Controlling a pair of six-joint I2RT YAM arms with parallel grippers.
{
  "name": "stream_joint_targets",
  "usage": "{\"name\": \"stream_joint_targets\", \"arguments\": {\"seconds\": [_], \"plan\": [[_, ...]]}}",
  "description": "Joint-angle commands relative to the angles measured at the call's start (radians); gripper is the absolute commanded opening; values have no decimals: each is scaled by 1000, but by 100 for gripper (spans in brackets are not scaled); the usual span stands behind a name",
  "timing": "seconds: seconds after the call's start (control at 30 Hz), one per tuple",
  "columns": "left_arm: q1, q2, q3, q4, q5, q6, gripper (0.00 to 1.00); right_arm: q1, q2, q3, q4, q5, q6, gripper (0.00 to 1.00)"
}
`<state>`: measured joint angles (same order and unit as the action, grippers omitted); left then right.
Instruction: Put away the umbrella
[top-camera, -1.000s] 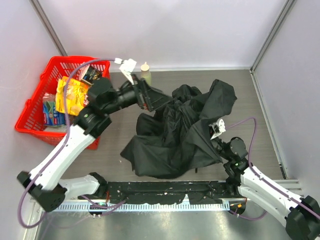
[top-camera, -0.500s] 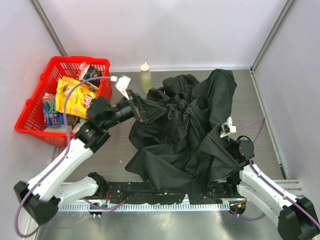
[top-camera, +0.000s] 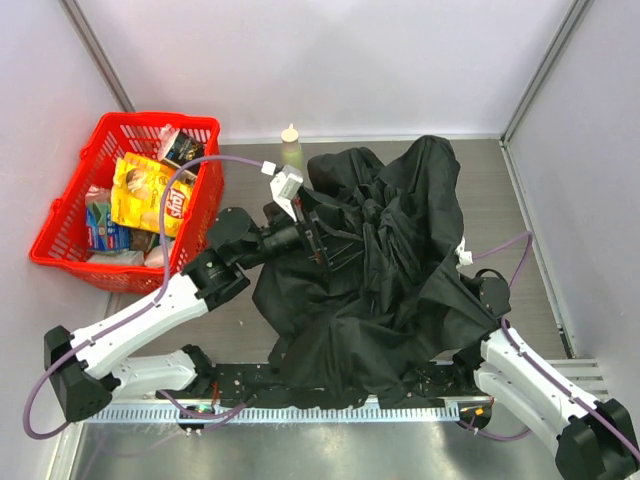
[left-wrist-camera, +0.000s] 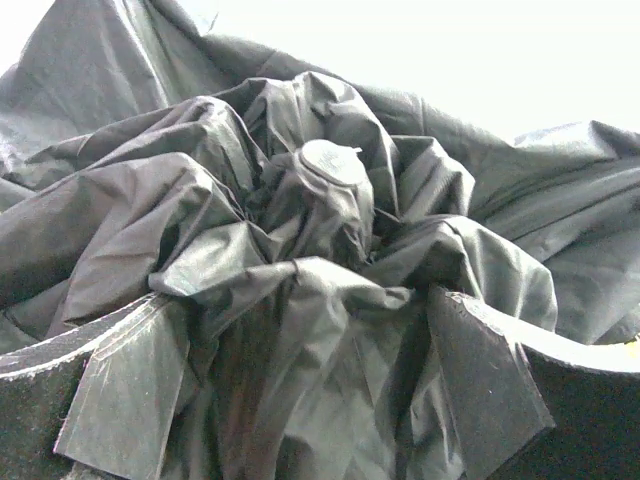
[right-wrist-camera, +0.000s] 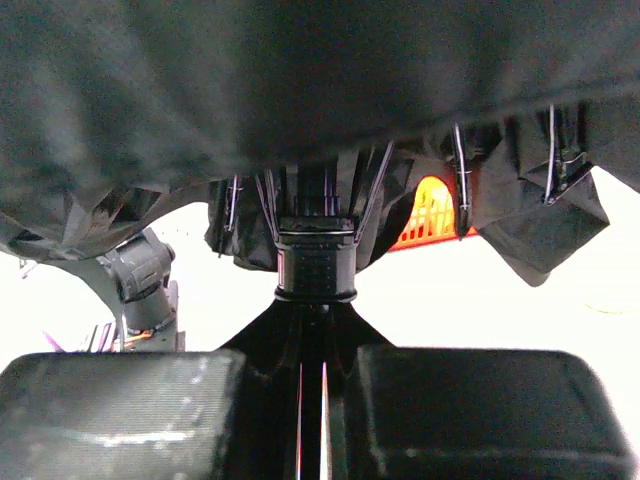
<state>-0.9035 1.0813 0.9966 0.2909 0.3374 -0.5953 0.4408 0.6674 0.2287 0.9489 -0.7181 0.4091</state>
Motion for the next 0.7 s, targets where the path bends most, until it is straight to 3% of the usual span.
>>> {"name": "stream_joint_targets", "arguments": {"seconds": [0.0,0.03,0.1,0.13,0.23,0.27,0.3,0.37,0.47,0.67], "plan": [[-9,98,98,139,-41,-6,93,-4,-37,63,62,-33,16,0],[-8,132,123,139,-49,-6,77,-5,-46,61,30,-32,-9,0],[-6,172,157,136,-46,6,21,-4,-71,67,-39,-20,-50,0],[-6,178,163,140,-52,6,2,-4,-80,64,-44,2,-53,0],[-6,145,123,157,-98,9,0,-5,-88,38,-30,86,-81,0],[-8,126,105,152,-106,15,1,-5,-69,37,-4,101,-82,0],[-6,105,91,128,-112,23,9,-5,-59,38,4,111,-81,0],[-8,43,54,82,-121,25,52,-5,-22,35,59,129,-70,0],[-5,-67,-5,24,-162,19,99,-10,30,44,112,125,-70,0],[-2,-132,43,-98,-183,14,100,-13,74,87,90,55,-79,0]]}}
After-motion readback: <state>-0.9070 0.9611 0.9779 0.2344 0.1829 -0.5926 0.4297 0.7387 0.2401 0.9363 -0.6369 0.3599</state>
